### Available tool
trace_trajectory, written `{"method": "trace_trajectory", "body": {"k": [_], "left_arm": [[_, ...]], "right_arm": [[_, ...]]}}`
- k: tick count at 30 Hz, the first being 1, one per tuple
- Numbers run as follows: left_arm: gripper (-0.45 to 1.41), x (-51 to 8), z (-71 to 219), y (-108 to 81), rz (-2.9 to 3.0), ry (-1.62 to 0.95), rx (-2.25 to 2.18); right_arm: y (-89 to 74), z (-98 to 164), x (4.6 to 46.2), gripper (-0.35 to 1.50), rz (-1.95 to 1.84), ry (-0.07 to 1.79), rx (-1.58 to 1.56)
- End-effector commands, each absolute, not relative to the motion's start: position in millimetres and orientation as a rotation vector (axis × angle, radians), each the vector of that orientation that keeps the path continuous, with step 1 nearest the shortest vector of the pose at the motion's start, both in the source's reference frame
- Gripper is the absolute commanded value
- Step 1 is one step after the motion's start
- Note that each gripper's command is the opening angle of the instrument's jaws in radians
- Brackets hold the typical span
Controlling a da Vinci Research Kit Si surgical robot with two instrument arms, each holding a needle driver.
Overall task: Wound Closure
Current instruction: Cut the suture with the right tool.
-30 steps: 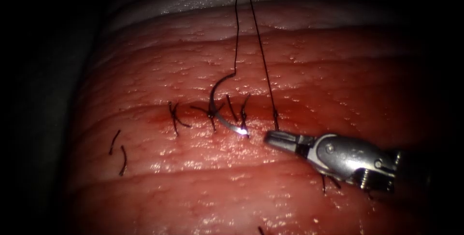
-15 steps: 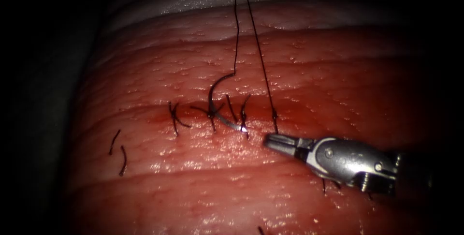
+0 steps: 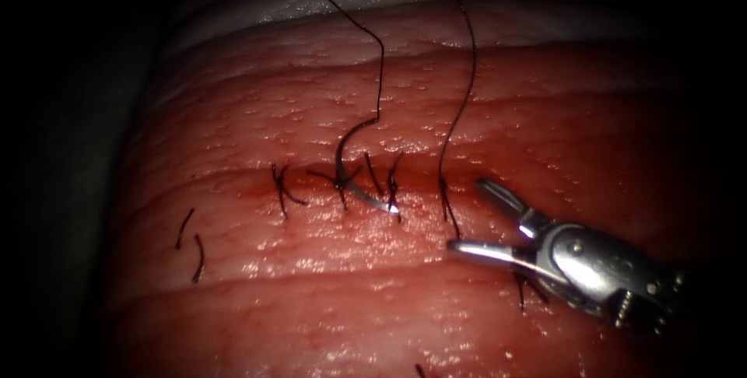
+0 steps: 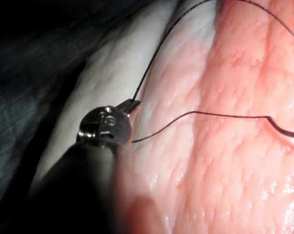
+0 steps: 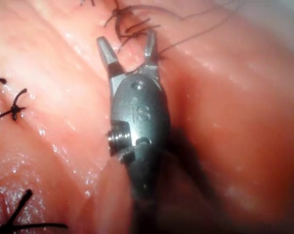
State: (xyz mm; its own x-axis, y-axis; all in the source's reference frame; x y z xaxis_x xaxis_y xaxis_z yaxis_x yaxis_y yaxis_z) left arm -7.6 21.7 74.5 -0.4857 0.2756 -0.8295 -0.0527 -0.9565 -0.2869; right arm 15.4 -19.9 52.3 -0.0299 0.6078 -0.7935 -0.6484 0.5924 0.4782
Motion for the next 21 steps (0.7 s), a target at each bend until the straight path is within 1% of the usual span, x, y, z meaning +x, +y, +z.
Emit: {"method": "trace_trajectory", "body": {"k": [1, 3, 5, 8, 9, 11, 14, 16, 21], "left_arm": [[-0.45, -7.8, 73.2, 21.5, 2.533, -0.32, -1.485], [-0.45, -7.4, 70.8, 20.5, 2.529, -0.309, -1.493], [-0.45, -7.0, 68.1, 19.4, 2.523, -0.294, -1.499], [-0.45, -6.9, 64.5, 18.1, 2.52, -0.262, -1.508], [-0.45, -6.8, 63.4, 17.8, 2.523, -0.248, -1.512], [-0.45, -6.8, 61.1, 17.2, 2.527, -0.217, -1.517], [-0.45, -6.9, 58.1, 16.8, 2.518, -0.175, -1.522], [-0.45, -7.1, 56.4, 16.3, 2.528, -0.147, -1.526], [-0.45, -8.5, 52.5, 14.7, 2.522, -0.132, -1.547]], "right_arm": [[-19.7, 52.5, 15.7, 0.57, 1.041, 1.228, -0.05], [-19.2, 52.5, 15.3, 0.46, 1.077, 1.21, -0.052], [-18.8, 52.6, 15.1, 0.41, 1.142, 1.197, -0.034], [-18.2, 53.1, 14.9, 0.42, 1.191, 1.145, -0.014], [-18.1, 53.3, 14.9, 0.46, 1.202, 1.13, -0.009], [-17.8, 53.9, 15.0, 0.62, 1.233, 1.102, 0.002], [-17.4, 54.9, 15.1, 0.94, 1.272, 1.076, -0.004], [-17.2, 55.5, 15.3, 1.08, 1.294, 1.06, -0.006], [-17.1, 57.0, 16.5, 1.16, 1.317, 1.008, -0.01]]}}
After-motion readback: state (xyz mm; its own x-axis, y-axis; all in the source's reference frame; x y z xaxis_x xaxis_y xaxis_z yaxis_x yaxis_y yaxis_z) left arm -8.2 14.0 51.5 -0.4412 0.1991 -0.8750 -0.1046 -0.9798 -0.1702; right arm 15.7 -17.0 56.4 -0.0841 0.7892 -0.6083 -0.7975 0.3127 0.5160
